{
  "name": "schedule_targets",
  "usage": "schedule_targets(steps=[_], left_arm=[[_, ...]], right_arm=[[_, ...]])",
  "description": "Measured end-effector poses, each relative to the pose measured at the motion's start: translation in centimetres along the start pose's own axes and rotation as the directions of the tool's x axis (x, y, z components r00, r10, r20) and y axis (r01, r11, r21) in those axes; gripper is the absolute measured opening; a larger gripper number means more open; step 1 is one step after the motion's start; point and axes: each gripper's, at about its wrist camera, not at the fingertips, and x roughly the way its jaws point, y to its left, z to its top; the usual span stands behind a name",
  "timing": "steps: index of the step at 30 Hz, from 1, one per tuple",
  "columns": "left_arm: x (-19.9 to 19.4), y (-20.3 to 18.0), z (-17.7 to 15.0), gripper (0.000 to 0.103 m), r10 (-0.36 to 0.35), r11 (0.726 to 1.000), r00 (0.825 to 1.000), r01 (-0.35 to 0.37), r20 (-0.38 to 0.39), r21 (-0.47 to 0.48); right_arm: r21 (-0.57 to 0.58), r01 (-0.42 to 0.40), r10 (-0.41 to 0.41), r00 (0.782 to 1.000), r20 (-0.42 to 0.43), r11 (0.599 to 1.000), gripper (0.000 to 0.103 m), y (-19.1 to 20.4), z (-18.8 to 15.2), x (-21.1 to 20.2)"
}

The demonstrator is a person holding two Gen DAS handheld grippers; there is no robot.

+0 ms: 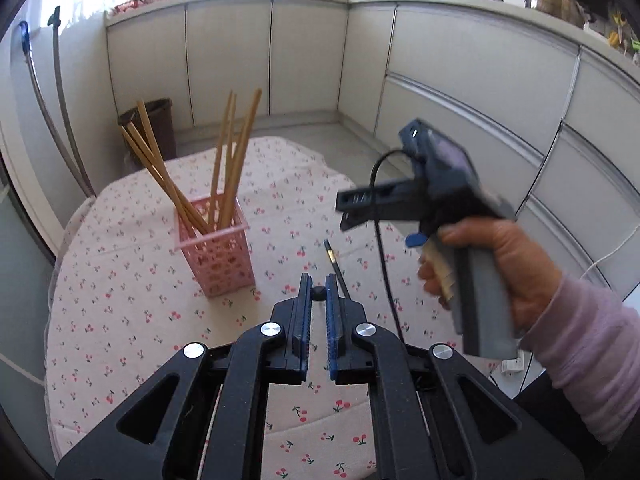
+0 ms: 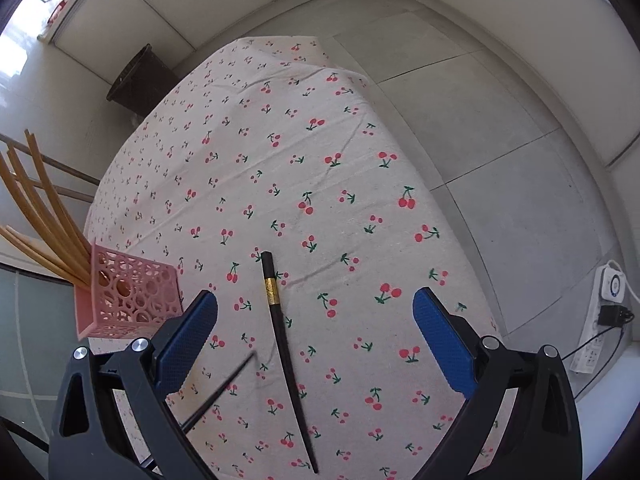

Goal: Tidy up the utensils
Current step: 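Close the left tool on a black chopstick, then close the right tool on the gold-banded black chopstick while the left tool holds its chopstick, then carry both black chopsticks up and over the pink basket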

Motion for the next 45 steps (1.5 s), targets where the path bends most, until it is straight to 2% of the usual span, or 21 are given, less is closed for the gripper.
schedule_targets(steps=[3,5,7,8,9,11,12,13,14,15,18,21,24,27,32,37,40,45], left_arm=[[-1.3,0.9,0.8,0.006,0.010,1.000,0.999,-0.010,0.047,-0.011],[-1.8,1.5,1.0,0.006,0.020,1.000,0.998,-0.018,0.057,-0.025],[-2.3,2.1,1.1,0.006,0.031,0.999,0.997,-0.029,0.064,-0.038],[-2.6,2.5,1.1,0.006,0.037,0.998,0.997,-0.034,0.069,-0.043],[-2.9,2.7,1.0,0.006,0.041,0.998,0.997,-0.038,0.072,-0.047],[-3.0,3.3,1.0,0.006,0.050,0.997,0.996,-0.045,0.075,-0.057],[-3.1,3.5,0.9,0.006,0.054,0.997,0.996,-0.050,0.077,-0.062],[-3.1,3.7,0.9,0.006,0.059,0.996,0.995,-0.054,0.077,-0.067],[-3.1,4.0,0.9,0.006,0.062,0.996,0.995,-0.057,0.077,-0.070],[-3.2,4.1,0.9,0.006,0.067,0.995,0.995,-0.061,0.078,-0.073],[-3.3,4.3,0.9,0.006,0.076,0.994,0.994,-0.070,0.078,-0.082],[-3.2,4.6,0.9,0.006,0.082,0.992,0.994,-0.074,0.075,-0.097],[-3.2,5.1,1.2,0.006,0.079,0.990,0.994,-0.069,0.073,-0.123],[-3.9,5.4,1.6,0.006,0.075,0.988,0.993,-0.062,0.090,-0.139],[-5.4,5.9,2.5,0.006,0.070,0.984,0.988,-0.046,0.138,-0.169],[-6.5,6.5,4.0,0.006,0.088,0.978,0.981,-0.053,0.171,-0.200],[-7.4,6.6,5.7,0.006,0.113,0.976,0.971,-0.069,0.209,-0.208],[-8.8,7.0,9.2,0.006,0.135,0.974,0.951,-0.076,0.280,-0.213]], right_arm=[[-0.052,0.047,-0.048,0.999,-0.005,0.998,0.095,1.4,-0.1,1.7],[-0.089,0.098,-0.098,0.995,0.002,0.991,0.090,2.1,-0.2,2.8],[-0.119,0.121,-0.124,0.992,-0.022,0.986,0.065,2.6,-0.3,4.1],[-0.148,0.153,-0.152,0.988,0.020,0.977,0.065,3.2,-0.4,4.1],[-0.175,0.162,-0.160,0.987,0.024,0.971,0.059,3.8,-0.5,4.3],[-0.223,0.200,-0.193,0.980,0.052,0.954,0.056,4.7,-0.9,4.6],[-0.249,0.215,-0.204,0.976,0.069,0.944,0.049,5.2,-1.2,4.7],[-0.275,0.214,-0.199,0.977,0.082,0.937,0.034,5.6,-1.5,4.7],[-0.286,0.201,-0.187,0.979,0.077,0.937,0.026,5.8,-1.6,4.6],[-0.287,0.184,-0.173,0.983,0.063,0.940,0.008,5.9,-1.7,4.5],[-0.258,0.132,-0.120,0.991,0.060,0.957,0.007,5.4,-1.9,3.8],[-0.238,0.078,-0.057,0.994,0.094,0.968,0.007,5.1,-2.2,1.6],[-0.235,0.020,0.015,0.989,0.146,0.972,0.007,5.5,-2.7,-1.7],[-0.250,-0.035,0.088,0.975,0.203,0.968,0.007,5.7,-3.4,-5.6],[-0.292,-0.078,0.176,0.928,0.328,0.953,0.007,6.1,-3.9,-11.4],[-0.291,-0.123,0.237,0.887,0.396,0.949,0.007,6.1,-3.9,-15.6],[-0.293,-0.164,0.283,0.856,0.432,0.942,0.007,6.3,-3.2,-18.7],[-0.329,-0.212,0.360,0.787,0.501,0.920,0.007,7.5,-1.6,-24.1]])
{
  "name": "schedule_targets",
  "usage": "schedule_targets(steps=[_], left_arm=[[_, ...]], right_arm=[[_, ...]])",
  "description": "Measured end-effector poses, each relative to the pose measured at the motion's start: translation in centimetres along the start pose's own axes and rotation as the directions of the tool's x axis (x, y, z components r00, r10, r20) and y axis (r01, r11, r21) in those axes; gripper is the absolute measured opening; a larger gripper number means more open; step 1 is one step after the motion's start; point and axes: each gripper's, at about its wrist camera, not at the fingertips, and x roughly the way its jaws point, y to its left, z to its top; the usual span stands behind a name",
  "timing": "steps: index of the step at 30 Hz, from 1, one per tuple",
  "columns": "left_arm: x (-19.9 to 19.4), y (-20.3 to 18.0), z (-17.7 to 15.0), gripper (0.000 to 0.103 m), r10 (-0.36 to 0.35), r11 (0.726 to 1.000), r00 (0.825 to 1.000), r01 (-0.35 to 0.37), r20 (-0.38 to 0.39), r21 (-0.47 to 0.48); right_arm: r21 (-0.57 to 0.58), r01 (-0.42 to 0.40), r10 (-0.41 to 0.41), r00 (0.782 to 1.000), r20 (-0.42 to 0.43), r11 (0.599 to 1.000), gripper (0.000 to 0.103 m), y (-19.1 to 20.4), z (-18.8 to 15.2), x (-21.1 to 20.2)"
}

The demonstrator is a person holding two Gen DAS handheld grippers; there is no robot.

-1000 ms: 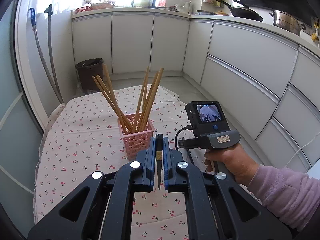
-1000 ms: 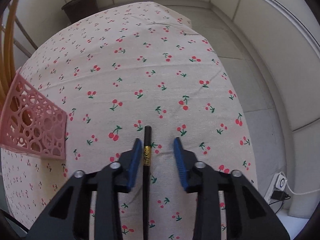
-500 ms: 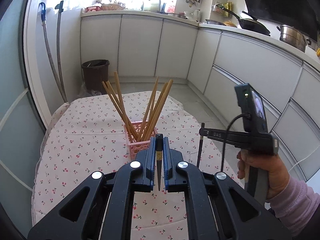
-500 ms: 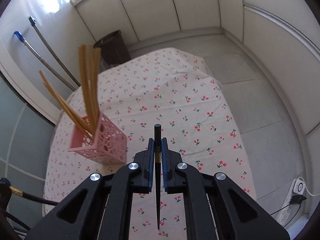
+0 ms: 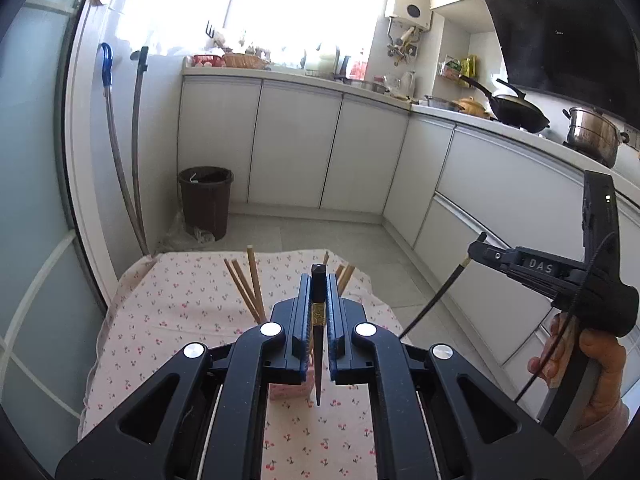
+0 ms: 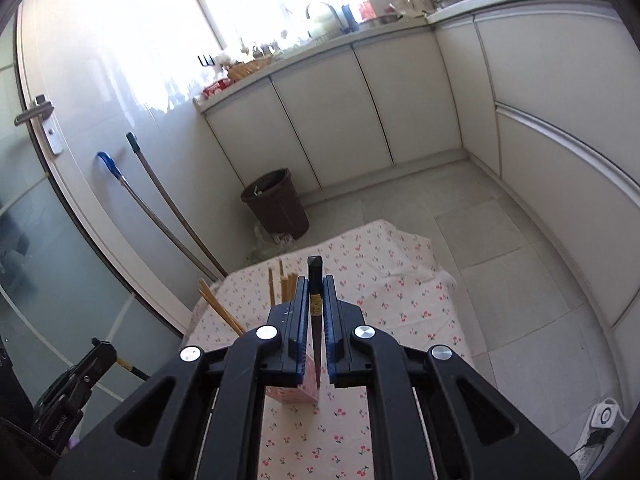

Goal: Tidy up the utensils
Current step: 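Carry both black chopsticks up and over the pink basket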

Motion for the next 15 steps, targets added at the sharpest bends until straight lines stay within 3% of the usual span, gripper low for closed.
schedule_targets(steps=[7,12,15], left_arm=[[1.9,-0.1,2.9,0.006,0.033,0.999,0.998,-0.034,0.052,0.005],[5.3,0.9,2.2,0.008,0.057,0.998,0.998,-0.057,-0.001,-0.006],[7.1,2.4,1.1,0.017,0.051,0.997,0.997,-0.054,-0.052,-0.052]], right_arm=[[-0.025,-0.095,0.096,0.993,0.065,0.995,0.007,2.2,3.2,-1.2],[-0.050,-0.096,0.099,0.994,0.050,0.994,0.007,2.8,3.1,0.2],[-0.045,-0.094,0.094,0.995,0.010,0.995,0.007,2.9,2.6,1.9]])
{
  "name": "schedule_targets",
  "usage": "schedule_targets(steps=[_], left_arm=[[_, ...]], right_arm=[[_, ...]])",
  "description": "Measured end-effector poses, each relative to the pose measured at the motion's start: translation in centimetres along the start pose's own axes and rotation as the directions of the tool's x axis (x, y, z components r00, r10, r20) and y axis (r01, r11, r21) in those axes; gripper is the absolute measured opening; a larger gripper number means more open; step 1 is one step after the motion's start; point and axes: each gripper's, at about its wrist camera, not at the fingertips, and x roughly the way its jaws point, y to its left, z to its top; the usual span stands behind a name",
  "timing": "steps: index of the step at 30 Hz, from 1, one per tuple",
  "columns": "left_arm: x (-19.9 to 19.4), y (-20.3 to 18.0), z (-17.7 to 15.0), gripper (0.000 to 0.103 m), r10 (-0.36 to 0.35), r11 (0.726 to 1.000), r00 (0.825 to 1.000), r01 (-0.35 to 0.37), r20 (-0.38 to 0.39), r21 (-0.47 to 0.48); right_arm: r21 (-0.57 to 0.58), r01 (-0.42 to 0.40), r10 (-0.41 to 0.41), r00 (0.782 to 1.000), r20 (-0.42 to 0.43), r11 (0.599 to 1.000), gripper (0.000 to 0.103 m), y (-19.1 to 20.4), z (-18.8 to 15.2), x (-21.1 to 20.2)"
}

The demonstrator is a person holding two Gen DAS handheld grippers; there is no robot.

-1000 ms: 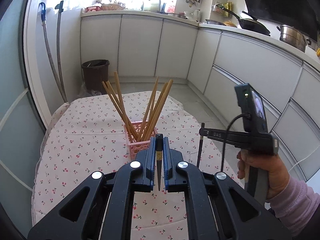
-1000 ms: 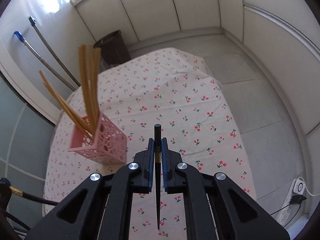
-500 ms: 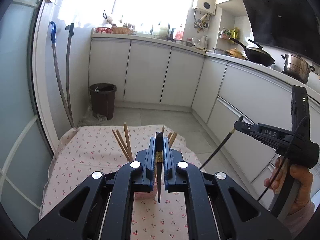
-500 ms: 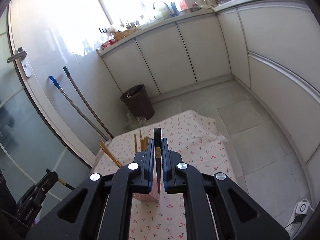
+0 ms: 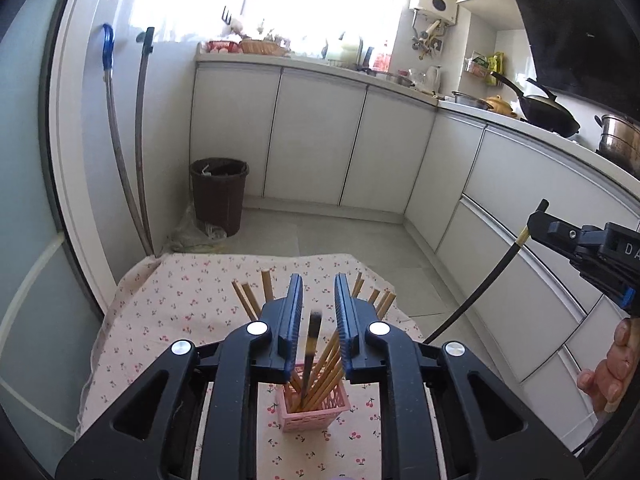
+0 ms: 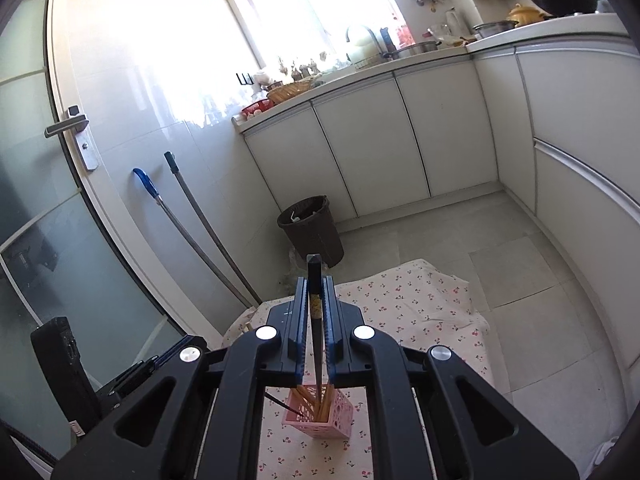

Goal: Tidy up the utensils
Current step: 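Carry both black chopsticks up and over the pink basket, then lower both black chopsticks into the pink basket and open both tools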

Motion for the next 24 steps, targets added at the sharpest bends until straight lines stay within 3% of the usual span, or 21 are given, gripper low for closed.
schedule_targets(steps=[8,11,24], left_arm=[[-2.1,2.0,-0.1,0.023,0.037,0.997,0.999,-0.035,0.035,-0.065],[-2.7,2.1,-0.3,0.032,0.060,0.997,0.997,-0.058,0.041,-0.057],[-3.0,2.6,-0.6,0.034,0.075,0.996,0.997,-0.074,0.025,-0.044]], right_arm=[[0.003,0.009,-0.009,1.000,-0.010,1.000,0.007,0.5,-0.5,1.3],[-0.006,0.011,-0.011,1.000,-0.012,1.000,0.008,1.1,-0.7,1.5],[-0.004,0.023,-0.024,0.998,-0.066,1.000,0.008,2.5,-2.4,5.2]])
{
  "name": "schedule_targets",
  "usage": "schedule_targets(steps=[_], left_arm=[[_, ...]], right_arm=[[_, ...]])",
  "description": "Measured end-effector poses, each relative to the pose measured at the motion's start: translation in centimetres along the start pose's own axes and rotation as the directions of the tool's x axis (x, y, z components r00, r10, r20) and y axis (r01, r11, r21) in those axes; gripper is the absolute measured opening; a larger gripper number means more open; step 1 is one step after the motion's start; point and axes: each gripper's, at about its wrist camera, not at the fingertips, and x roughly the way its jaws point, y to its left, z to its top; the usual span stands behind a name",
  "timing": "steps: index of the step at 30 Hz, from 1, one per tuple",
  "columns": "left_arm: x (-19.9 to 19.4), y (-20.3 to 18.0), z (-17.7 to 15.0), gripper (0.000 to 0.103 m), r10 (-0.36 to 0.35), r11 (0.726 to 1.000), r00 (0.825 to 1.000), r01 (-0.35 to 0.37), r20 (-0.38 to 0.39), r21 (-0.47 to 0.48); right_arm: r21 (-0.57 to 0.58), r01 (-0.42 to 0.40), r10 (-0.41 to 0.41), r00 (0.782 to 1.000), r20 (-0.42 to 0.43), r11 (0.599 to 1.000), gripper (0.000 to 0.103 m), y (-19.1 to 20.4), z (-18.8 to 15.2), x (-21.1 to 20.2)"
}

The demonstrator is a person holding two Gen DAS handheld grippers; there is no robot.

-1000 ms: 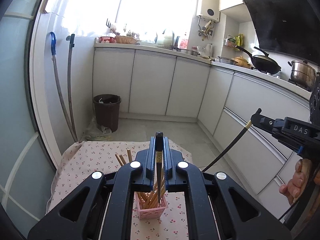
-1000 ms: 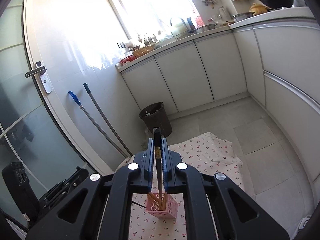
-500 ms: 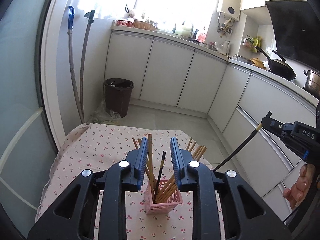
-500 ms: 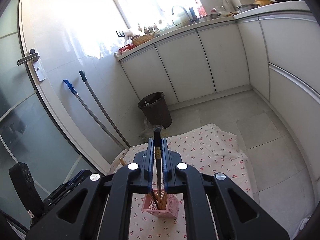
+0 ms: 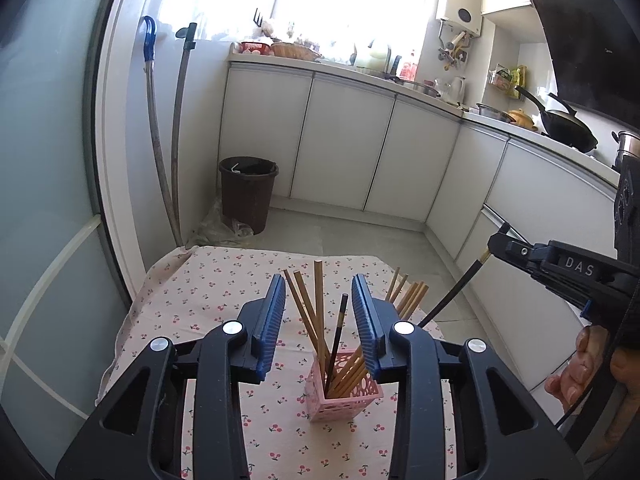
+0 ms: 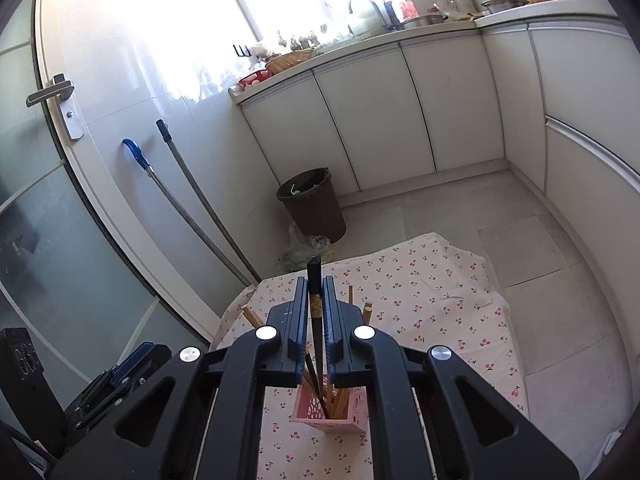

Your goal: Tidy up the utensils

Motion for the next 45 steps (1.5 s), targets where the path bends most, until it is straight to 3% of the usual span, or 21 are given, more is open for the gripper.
schedule_targets(steps=[4,7,23,36,45], left_arm=[[0.2,0.3,-0.2,0.035,0.006,1.000,1.000,-0.006,-0.013,-0.006],[0.2,0.3,-0.3,0.035,0.008,1.000,1.000,-0.008,-0.016,0.000],[-0.3,-1.1,-1.2,0.045,-0.002,0.999,0.999,0.004,-0.032,0.043],[-0.7,-2.6,-3.9,0.075,0.018,0.998,0.998,-0.014,-0.066,0.062],[-0.8,-3.5,-6.7,0.088,0.050,0.997,0.992,-0.043,-0.112,0.071]], right_arm=[[0.002,-0.006,0.006,0.999,-0.037,1.000,0.012,0.3,-1.1,2.0],[-0.016,0.013,-0.014,0.999,-0.052,1.000,0.025,0.4,-1.8,2.3],[-0.080,0.064,-0.069,0.996,-0.055,0.995,0.026,0.5,-3.3,0.2],[-0.088,0.232,-0.236,0.971,-0.042,0.969,0.068,-2.5,-6.8,-1.3],[-0.067,0.298,-0.302,0.952,-0.049,0.952,0.080,-4.5,-9.0,-2.7]])
